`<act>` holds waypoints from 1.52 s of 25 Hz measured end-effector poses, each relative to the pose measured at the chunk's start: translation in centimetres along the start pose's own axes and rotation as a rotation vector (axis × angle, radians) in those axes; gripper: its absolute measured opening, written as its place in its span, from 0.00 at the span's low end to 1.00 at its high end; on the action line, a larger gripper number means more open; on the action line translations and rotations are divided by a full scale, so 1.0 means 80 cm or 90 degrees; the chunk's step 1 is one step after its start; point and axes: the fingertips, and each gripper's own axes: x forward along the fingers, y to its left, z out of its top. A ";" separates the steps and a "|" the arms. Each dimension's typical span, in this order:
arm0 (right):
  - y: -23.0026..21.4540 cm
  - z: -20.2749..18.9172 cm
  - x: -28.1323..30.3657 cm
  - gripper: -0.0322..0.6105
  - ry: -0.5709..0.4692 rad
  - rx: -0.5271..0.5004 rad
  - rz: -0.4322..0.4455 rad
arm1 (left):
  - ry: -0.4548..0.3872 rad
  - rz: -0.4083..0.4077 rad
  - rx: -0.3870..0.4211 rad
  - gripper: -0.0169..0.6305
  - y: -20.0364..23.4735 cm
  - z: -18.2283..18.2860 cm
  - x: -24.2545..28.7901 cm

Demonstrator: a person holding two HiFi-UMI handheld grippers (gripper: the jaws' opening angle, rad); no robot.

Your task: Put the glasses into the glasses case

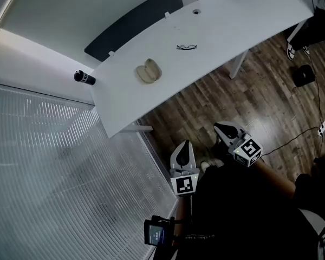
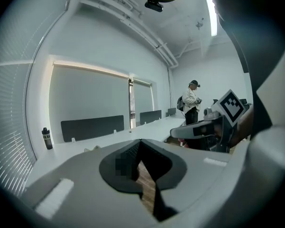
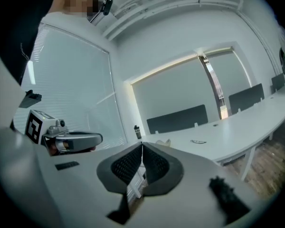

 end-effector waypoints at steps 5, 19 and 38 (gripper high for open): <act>-0.084 0.021 0.000 0.06 -0.023 0.001 -0.012 | 0.013 0.004 0.011 0.04 -0.016 0.026 0.067; -0.212 0.018 0.012 0.06 0.002 0.008 -0.043 | 0.030 -0.014 -0.015 0.04 -0.025 0.037 0.154; -0.263 0.068 0.140 0.06 0.152 -0.108 -0.093 | -0.067 -0.162 -0.064 0.04 0.124 0.093 0.286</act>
